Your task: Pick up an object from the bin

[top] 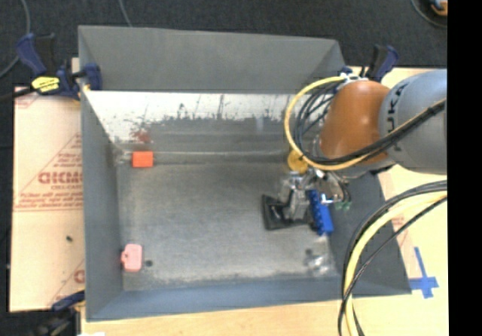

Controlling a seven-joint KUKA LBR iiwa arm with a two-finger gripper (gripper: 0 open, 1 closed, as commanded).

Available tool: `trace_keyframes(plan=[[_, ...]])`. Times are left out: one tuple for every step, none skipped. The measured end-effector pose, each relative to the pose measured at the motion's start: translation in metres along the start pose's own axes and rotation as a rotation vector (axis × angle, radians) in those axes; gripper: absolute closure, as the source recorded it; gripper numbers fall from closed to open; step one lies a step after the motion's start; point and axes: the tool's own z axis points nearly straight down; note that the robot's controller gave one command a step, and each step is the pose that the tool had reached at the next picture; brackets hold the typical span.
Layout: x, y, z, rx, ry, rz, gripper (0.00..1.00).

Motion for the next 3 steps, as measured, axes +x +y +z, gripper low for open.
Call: trace_keyframes(plan=[[-0.008,0.0,-0.098,0.0,0.001,-0.001,1.0],[-0.009,-0.027,-0.015,0.001,0.002,0.005,1.0],[-0.01,-0.021,-0.101,0.001,0.0,-0.007,1.0]])
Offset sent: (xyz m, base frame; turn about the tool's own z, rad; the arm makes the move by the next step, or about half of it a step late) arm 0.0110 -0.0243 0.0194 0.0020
